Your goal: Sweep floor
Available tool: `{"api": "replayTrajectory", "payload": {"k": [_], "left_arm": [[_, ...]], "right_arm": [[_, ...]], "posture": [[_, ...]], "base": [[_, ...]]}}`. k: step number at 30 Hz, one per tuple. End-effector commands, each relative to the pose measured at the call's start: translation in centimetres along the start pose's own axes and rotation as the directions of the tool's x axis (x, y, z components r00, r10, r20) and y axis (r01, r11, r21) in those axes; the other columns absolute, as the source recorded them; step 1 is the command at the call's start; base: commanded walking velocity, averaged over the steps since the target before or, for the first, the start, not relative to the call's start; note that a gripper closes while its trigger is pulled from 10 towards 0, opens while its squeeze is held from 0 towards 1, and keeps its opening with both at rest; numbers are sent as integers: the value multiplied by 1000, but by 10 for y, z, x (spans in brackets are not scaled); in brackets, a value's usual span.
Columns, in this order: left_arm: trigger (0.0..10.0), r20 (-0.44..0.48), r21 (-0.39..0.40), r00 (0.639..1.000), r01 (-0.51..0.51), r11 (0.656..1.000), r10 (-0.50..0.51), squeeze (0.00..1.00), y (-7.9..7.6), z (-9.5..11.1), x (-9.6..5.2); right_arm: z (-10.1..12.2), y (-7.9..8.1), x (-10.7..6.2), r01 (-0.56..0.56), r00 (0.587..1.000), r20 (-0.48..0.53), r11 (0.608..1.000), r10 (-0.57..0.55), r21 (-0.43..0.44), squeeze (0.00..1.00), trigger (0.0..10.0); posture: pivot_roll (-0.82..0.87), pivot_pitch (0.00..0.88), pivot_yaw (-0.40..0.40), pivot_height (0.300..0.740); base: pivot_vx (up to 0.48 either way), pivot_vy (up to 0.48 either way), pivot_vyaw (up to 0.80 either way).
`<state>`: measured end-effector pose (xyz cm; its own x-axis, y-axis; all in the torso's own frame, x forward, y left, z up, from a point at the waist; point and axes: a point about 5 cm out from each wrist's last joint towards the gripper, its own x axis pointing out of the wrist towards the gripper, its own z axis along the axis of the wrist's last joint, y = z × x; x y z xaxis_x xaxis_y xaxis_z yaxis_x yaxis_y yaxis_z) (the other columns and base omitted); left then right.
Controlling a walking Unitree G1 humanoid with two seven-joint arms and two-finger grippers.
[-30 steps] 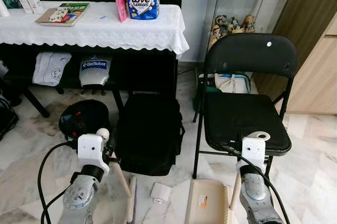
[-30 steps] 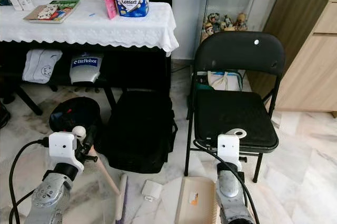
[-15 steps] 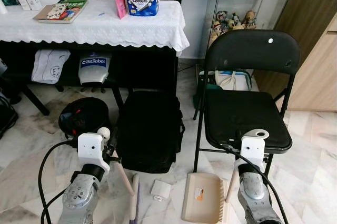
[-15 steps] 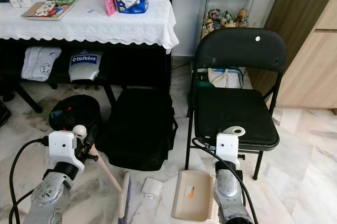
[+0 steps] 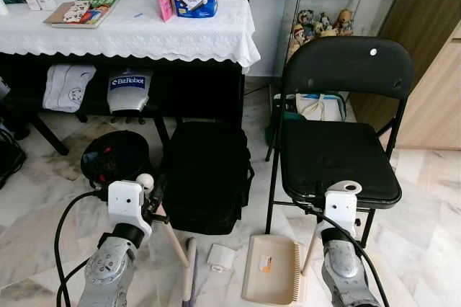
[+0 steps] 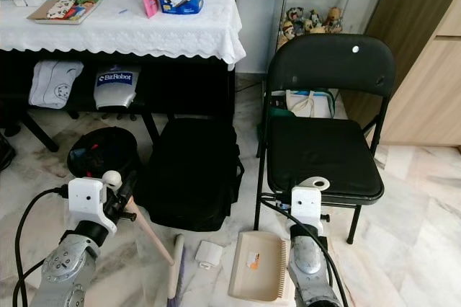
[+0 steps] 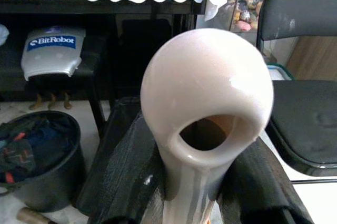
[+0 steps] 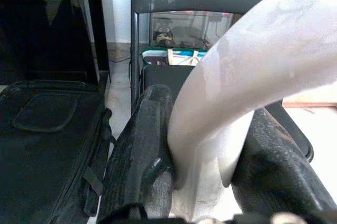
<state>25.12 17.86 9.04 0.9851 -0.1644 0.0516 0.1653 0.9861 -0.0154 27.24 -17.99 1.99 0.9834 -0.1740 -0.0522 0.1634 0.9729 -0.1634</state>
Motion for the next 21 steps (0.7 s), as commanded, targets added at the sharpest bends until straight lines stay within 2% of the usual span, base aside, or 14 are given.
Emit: {"api": "replayTrajectory", "payload": {"k": [1, 7, 14, 17, 20, 21], "left_arm": [[10000, -21, -13, 1000, 11, 1000, -11, 0, 0, -2, 0], [10000, -80, -151, 994, 64, 986, -77, 0, -7, -12, 2], [10000, -82, -255, 987, 110, 961, -135, 0, -9, -8, 3], [10000, -36, -377, 977, 182, 908, -210, 0, -14, 5, 6], [10000, -20, -401, 972, 207, 892, -235, 0, -15, 9, 7], [10000, -3, -425, 968, 225, 877, -250, 0, -17, 13, 8]], "right_arm": [[-8, 1, -5, -14, 999, -34, 1000, 14, -7, 0, 10000], [-7, 1, -4, -18, 999, -33, 1000, 18, -10, 0, 10000], [-7, 1, -3, -22, 999, -36, 1000, 22, -13, 0, 10000], [-7, 3, -1, -26, 999, -40, 1000, 26, -11, 0, 10000], [-7, 4, -1, -30, 999, -43, 1000, 29, -11, 0, 10000], [-6, 5, 0, -31, 999, -42, 999, 30, -10, 0, 10000]], "posture": [[48, 119, 30, 740], [45, 119, 27, 740], [47, 118, 24, 740], [54, 113, 22, 740], [56, 109, 21, 740], [56, 107, 20, 740]], "base": [[0, 0, 0], [0, 0, 0], [0, 0, 0], [0, 0, 0], [0, 0, 0], [0, 0, 0]]}}
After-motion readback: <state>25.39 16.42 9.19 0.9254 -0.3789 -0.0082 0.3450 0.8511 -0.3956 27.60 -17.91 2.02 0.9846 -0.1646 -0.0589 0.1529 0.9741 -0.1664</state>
